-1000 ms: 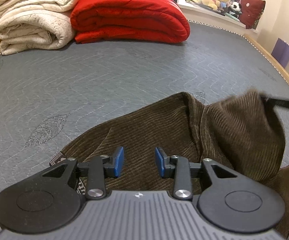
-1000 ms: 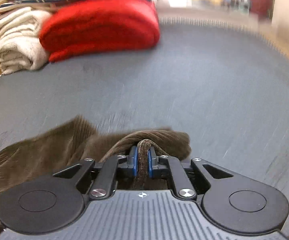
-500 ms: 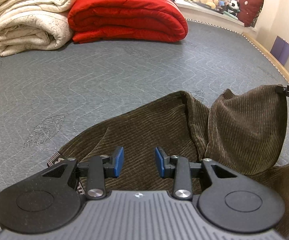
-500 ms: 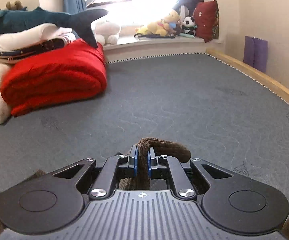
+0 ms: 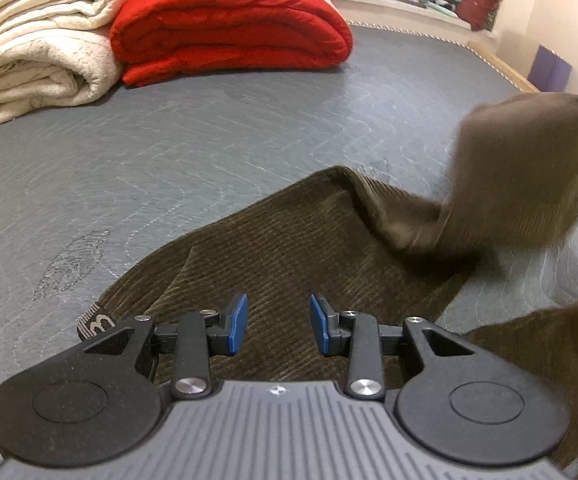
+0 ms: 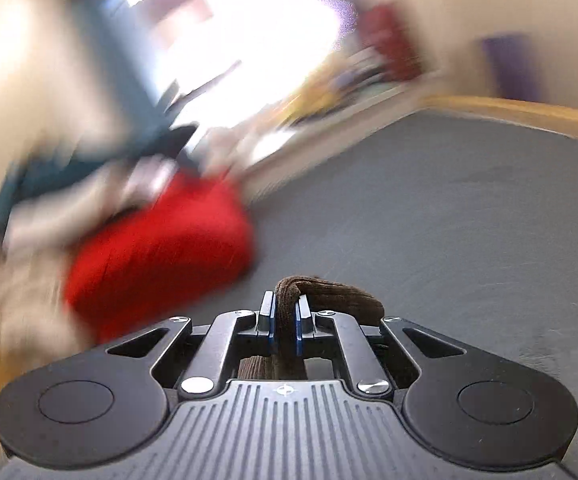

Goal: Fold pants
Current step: 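Lift the leg cuff with the right tool and pull it away from the waistband, then grasp the waistband with the left tool while the right tool holds the cuff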

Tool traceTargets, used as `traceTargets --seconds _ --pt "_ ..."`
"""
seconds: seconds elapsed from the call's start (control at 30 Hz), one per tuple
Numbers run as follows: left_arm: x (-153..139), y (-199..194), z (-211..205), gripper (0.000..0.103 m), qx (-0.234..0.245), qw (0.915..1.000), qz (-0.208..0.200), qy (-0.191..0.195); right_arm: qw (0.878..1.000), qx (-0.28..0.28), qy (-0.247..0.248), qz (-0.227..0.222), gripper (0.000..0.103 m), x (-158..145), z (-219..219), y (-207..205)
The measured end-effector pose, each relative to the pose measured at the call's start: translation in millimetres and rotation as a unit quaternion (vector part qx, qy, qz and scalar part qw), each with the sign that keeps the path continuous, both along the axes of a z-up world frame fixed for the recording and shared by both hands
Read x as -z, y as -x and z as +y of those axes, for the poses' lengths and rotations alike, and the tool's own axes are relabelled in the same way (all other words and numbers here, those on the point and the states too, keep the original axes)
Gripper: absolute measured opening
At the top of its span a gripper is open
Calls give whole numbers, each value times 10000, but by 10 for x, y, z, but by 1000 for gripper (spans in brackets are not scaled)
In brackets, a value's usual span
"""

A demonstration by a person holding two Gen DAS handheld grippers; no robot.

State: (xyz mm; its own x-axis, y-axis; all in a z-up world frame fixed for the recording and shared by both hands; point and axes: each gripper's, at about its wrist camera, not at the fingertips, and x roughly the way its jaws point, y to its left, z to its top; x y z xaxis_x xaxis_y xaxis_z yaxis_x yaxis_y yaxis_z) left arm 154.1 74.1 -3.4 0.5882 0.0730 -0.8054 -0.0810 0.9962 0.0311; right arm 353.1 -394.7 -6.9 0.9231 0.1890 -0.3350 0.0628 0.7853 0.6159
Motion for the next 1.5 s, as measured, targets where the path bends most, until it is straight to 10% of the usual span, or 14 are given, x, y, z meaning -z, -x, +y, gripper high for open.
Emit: traceTargets --seconds 0.13,0.3,0.43,0.57,0.83,0.93,1.1,1.2,1.33,1.5 --pt "113 -31 -91 38 96 9999 127 -18 9789 1918 27 703 10 446 -913 85" --pt "348 -88 -413 45 657 9975 240 66 9535 1937 72 2308 19 1438 -1386 34" --pt "582 -139 -653 48 1188 9918 32 464 9583 1782 -717 2114 20 1760 -1590 83" --pt "763 -282 -921 50 1579 9847 -151 726 9557 1887 -874 2085 42 1870 -1701 131" --pt "1379 -552 -1307 38 1809 9826 417 -61 9508 1903 -1333 2048 43 1957 -1907 124" --pt "1307 -547 -1239 10 1888 9810 393 -207 9563 1669 -1394 1953 8 1909 -1895 67" --pt "841 -458 -897 9 1985 9799 184 104 9695 1958 -348 1433 6 1222 -1781 93" --pt "791 -346 -719 9 2369 9696 495 363 9367 2538 666 2319 6 1079 -1679 165" --pt "1021 -167 -754 21 2894 9476 1212 604 8778 2932 563 3747 9 1559 -1785 276" --pt "509 -119 -201 57 2377 9552 299 1740 8660 3628 1586 3053 34 1207 -1474 280"
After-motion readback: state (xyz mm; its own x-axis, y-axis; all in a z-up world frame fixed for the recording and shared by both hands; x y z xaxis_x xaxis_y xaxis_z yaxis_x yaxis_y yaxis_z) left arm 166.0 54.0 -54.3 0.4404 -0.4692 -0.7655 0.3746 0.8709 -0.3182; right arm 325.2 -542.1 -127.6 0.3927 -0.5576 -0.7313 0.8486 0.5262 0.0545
